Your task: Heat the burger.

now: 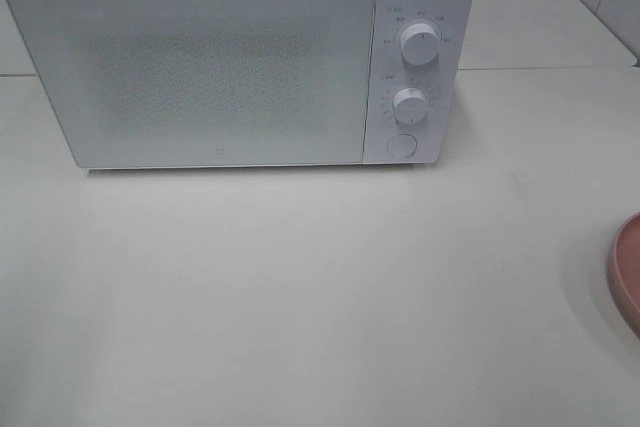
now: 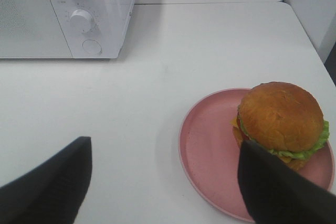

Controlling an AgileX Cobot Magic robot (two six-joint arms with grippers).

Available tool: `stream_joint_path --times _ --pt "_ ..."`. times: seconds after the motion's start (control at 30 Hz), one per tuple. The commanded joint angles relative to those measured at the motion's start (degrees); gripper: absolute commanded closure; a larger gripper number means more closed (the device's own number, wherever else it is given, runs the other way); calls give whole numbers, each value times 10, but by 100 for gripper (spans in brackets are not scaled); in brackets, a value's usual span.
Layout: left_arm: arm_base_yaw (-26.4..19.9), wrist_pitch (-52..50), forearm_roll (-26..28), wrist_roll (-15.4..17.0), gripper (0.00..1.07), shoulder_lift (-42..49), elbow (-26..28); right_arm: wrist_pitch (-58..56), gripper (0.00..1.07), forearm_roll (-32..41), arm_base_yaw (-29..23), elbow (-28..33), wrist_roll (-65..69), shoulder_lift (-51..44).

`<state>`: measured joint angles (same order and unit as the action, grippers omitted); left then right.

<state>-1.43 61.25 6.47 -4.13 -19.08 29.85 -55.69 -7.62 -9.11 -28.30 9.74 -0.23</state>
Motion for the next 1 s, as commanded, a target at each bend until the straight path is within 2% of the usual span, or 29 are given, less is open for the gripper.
stream_joint_path --times 0.03,0.17,0.4,1.0 --pt "-2 1 1 2 7 70 -2 4 33 2 5 2 -7 -15" --pt "-2 1 1 1 7 148 -2 4 33 2 5 2 -7 -15" --pt "-2 0 1 1 7 206 -2 4 34 2 5 2 -7 -15" --pt "-2 0 -1 1 7 207 -2 4 34 2 5 2 -7 -15"
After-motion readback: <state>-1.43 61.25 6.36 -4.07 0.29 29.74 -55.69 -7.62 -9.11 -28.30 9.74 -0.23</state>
